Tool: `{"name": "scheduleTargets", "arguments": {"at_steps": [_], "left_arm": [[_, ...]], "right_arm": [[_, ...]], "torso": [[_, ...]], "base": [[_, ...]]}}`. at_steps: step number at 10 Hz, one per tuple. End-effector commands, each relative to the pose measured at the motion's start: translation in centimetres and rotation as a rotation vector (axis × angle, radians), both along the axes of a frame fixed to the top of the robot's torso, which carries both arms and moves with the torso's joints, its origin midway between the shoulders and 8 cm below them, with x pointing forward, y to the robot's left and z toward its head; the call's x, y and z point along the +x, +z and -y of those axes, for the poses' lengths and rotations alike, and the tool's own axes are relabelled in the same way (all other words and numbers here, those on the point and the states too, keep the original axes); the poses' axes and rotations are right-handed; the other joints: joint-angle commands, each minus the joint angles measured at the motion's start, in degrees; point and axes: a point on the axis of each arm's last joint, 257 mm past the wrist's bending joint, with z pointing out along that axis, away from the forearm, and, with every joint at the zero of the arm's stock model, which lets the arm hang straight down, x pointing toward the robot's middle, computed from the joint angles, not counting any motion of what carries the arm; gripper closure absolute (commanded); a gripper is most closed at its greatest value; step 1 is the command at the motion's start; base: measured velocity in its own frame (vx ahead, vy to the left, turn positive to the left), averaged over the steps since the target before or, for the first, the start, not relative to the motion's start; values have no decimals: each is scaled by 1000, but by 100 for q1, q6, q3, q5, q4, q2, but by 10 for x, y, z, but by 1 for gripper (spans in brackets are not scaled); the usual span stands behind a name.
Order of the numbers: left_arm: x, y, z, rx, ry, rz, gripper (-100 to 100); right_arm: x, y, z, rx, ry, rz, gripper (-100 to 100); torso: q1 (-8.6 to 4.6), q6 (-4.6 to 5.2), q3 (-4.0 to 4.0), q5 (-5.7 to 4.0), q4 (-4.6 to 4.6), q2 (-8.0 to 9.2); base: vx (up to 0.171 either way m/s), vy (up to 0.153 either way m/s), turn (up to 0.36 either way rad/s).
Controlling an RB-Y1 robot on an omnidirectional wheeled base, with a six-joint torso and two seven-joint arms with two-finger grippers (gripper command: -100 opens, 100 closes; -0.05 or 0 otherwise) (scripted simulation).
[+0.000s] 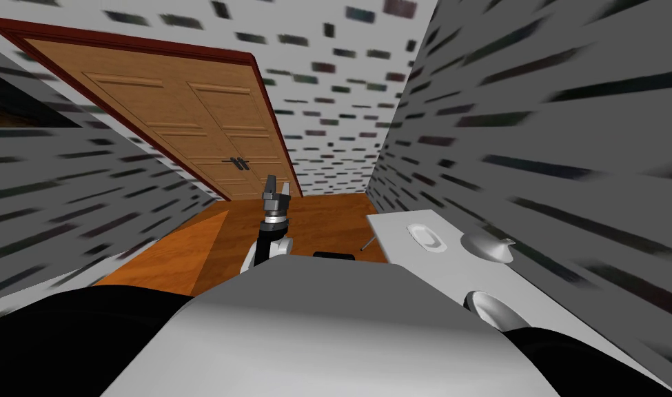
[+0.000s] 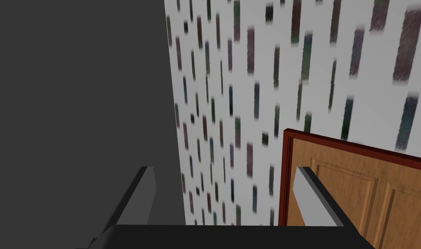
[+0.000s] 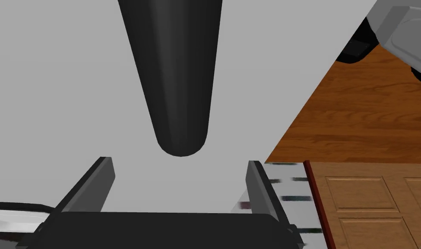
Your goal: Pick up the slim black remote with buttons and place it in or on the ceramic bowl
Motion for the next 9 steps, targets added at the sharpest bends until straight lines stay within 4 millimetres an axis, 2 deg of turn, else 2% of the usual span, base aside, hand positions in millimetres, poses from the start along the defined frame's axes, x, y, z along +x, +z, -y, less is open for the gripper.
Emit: {"name": "scheduleTargets", "arguments": {"at_steps": [1, 2, 3, 6, 7, 8, 9], "left_arm": [[0, 0, 0, 0, 0, 0, 0], [0, 0, 0, 0, 0, 0, 0], [0, 0, 0, 0, 0, 0, 0], [0, 0, 0, 0, 0, 0, 0], [0, 0, 0, 0, 0, 0, 0], [0, 0, 0, 0, 0, 0, 0], [0, 0, 0, 0, 0, 0, 0]], "right_arm": [[-11, -3, 2, -14, -3, -33, -100], [-52, -6, 16, -47, -17, -120, -100], [-52, -6, 16, -47, -17, -120, -100], [-95, -6, 28, -74, -36, -205, -100], [-88, -6, 26, -69, -31, -190, -100], [-89, -6, 26, -71, -32, -193, 0], [-94, -13, 23, -70, -44, -193, -100]], "torso": [[0, 0, 0, 0, 0, 0], [-1, -1, 3, -1, 1, 5], [-1, -2, 3, -1, 1, 5], [-2, 0, 7, -1, 3, 11], [-3, -1, 6, -1, 3, 10], [-7, -1, 7, -2, 3, 12], [-9, -1, 8, -3, 4, 14]], "base": [[23, 20, 13], [26, 29, 82], [23, 22, 44], [14, 19, 27], [6, 6, 3], [0, 0, 0], [5, -10, 82]]}}
